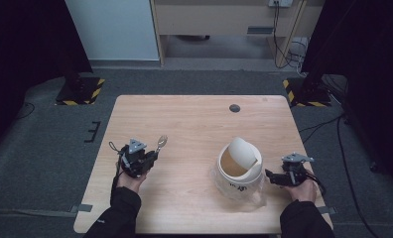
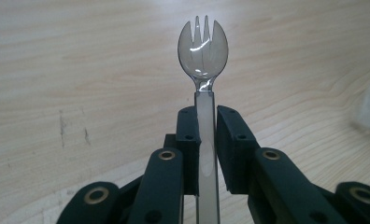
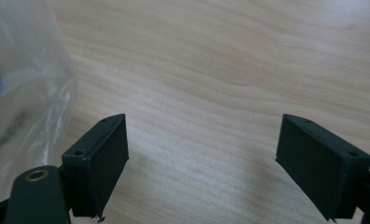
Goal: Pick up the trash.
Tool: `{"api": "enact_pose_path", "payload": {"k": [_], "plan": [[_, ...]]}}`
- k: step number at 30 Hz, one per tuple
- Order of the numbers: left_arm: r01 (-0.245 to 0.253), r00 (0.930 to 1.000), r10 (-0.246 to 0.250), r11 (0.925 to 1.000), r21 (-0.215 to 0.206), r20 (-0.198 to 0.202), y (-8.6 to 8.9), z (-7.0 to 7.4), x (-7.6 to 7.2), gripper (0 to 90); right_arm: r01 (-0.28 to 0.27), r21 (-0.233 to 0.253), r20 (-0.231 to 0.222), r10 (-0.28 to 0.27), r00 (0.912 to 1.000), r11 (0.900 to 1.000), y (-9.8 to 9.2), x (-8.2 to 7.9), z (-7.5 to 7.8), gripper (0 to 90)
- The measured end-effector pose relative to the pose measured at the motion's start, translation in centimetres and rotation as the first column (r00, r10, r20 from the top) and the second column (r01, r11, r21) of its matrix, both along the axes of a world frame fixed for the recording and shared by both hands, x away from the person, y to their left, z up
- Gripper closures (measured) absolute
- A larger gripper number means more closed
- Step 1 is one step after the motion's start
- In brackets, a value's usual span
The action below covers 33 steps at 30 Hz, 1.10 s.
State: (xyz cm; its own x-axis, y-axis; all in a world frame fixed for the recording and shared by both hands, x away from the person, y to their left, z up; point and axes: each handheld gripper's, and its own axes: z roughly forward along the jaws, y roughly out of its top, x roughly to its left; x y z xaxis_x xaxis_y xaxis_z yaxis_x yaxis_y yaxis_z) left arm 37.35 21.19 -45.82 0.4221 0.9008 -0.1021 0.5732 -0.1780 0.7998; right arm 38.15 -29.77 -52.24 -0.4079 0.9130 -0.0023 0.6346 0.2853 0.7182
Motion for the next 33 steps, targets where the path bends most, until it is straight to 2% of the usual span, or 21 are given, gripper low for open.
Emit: {"api": "enact_pose_path", "payload": {"k": [6, 8, 10, 11, 13, 15, 16, 17, 18, 23, 25, 29, 30, 31, 33], "plan": [[0.006, 0.9975, -0.003, 0.9984, -0.056, 0.071, 0.4, 2.0, -0.8, 78.6, 0.037, 0.043, 0.053, -0.039, 0.9978, 0.998, -0.2, -0.1, 1.0, 17.6], [0.008, 0.9959, -0.002, 0.9984, -0.057, 0.091, 0.4, 2.4, -1.1, 78.6, 0.037, 0.048, 0.064, -0.04, 0.9972, 0.998, -0.1, 0.0, 1.3, 17.9], [0.015, 0.9936, -0.007, 0.9975, -0.07, 0.112, 0.3, 2.9, -1.3, 78.6, 0.049, 0.062, 0.078, -0.054, 0.9955, 0.997, -0.1, 0.1, 1.6, 18.0], [0.018, 0.9927, -0.008, 0.9968, -0.078, 0.121, 0.3, 3.0, -1.4, 78.6, 0.062, 0.085, 0.094, -0.07, 0.9931, 0.994, -0.2, 0.1, 1.9, 18.2], [0.027, 0.9892, -0.012, 0.9948, -0.099, 0.146, 0.3, 3.6, -1.7, 78.6, 0.06, 0.091, 0.105, -0.07, 0.9921, 0.994, -0.2, 0.1, 2.1, 18.2], [0.034, 0.9849, -0.014, 0.9932, -0.112, 0.173, 0.4, 4.1, -1.9, 78.6, 0.056, 0.118, 0.138, -0.072, 0.9878, 0.991, -0.2, 0.0, 2.8, 18.4], [0.038, 0.9825, -0.014, 0.9914, -0.125, 0.186, 0.4, 4.5, -2.1, 78.6, 0.046, 0.139, 0.175, -0.07, 0.982, 0.989, -0.1, -0.1, 3.5, 18.5], [0.043, 0.9786, -0.014, 0.989, -0.142, 0.205, 0.5, 5.0, -2.4, 78.7, 0.038, 0.145, 0.188, -0.065, 0.9801, 0.989, -0.1, -0.1, 3.8, 18.5], [0.043, 0.9786, -0.014, 0.989, -0.142, 0.205, 0.5, 5.0, -2.4, 78.6, 0.038, 0.145, 0.188, -0.065, 0.9801, 0.989, -0.1, -0.1, 3.8, 18.5], [0.068, 0.9649, -0.024, 0.9848, -0.16, 0.262, 0.5, 6.2, -3.1, 78.7, 0.019, 0.197, 0.281, -0.075, 0.9568, 0.98, 0.3, -0.5, 5.8, 18.3], [0.077, 0.9595, -0.028, 0.9831, -0.166, 0.28, 0.4, 6.6, -3.4, 78.7, 0.014, 0.208, 0.301, -0.077, 0.9506, 0.978, 0.4, -0.6, 6.3, 17.6], [0.099, 0.9484, -0.044, 0.982, -0.161, 0.314, 0.1, 7.3, -3.9, 78.8, 0.008, 0.212, 0.321, -0.077, 0.944, 0.977, 0.6, -0.8, 7.0, 17.2], [0.104, 0.9456, -0.049, 0.9817, -0.159, 0.322, 0.0, 7.5, -4.0, 78.9, 0.002, 0.222, 0.337, -0.079, 0.938, 0.975, 0.6, -1.0, 7.5, 17.1], [0.105, 0.9426, -0.048, 0.9823, -0.155, 0.33, -0.1, 7.7, -4.1, 78.9, 0.002, 0.222, 0.337, -0.079, 0.938, 0.975, 0.6, -1.0, 7.5, 17.1], [0.118, 0.9377, -0.057, 0.9802, -0.159, 0.343, -0.3, 8.0, -4.3, 78.9, -0.004, 0.242, 0.357, -0.086, 0.9302, 0.97, 0.6, -1.2, 8.1, 17.1]]}}
